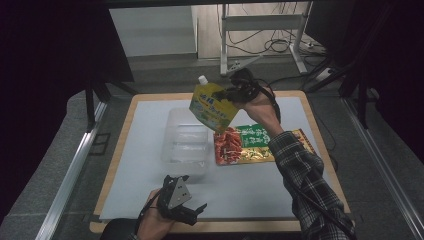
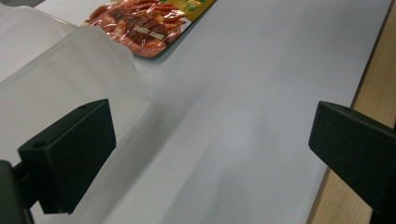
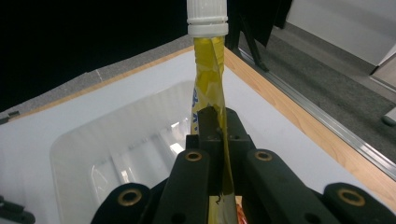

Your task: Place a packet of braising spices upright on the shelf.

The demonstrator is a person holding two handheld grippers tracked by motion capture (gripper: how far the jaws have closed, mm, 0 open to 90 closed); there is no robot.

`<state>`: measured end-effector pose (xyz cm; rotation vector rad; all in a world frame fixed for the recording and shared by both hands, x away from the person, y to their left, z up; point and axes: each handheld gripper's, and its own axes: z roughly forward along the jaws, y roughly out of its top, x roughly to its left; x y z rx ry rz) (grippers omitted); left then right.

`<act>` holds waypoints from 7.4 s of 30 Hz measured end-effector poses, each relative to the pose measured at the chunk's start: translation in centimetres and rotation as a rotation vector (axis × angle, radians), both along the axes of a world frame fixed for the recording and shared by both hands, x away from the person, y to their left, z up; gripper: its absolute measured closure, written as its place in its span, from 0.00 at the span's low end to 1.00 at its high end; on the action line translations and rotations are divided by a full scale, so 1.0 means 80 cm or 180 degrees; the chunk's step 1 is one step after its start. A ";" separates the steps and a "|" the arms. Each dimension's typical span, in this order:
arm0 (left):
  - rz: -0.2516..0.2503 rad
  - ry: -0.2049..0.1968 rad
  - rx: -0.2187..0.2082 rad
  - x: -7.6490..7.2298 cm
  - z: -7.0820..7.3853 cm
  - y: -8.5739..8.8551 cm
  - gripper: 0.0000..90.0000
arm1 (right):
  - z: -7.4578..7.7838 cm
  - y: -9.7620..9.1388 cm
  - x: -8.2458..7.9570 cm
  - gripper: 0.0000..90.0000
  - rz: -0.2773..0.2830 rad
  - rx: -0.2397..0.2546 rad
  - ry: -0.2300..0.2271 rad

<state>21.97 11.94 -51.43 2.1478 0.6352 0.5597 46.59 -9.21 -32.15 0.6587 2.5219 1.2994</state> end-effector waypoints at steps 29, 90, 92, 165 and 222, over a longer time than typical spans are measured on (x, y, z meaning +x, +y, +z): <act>-0.0078 0.0027 0.0007 -0.002 -0.002 -0.006 0.01 | -0.024 0.083 0.036 0.99 0.0093 -0.0077 0.0082; -0.0126 0.0066 0.0177 -0.004 -0.010 -0.013 0.01 | -0.076 0.059 0.018 0.14 0.0179 -0.0063 -0.0028; -0.0122 0.0066 0.0176 -0.003 -0.010 -0.013 0.01 | -0.078 0.052 0.015 0.12 0.0187 -0.0078 -0.0014; 0.0037 -0.0003 0.0087 -0.001 -0.010 -0.011 0.00 | -0.182 -0.146 -0.087 0.00 -0.0410 -0.0200 -0.0051; -0.0009 0.0025 0.0145 -0.001 -0.012 -0.013 0.00 | -0.253 -0.208 -0.061 0.00 -0.0921 -0.0301 0.0547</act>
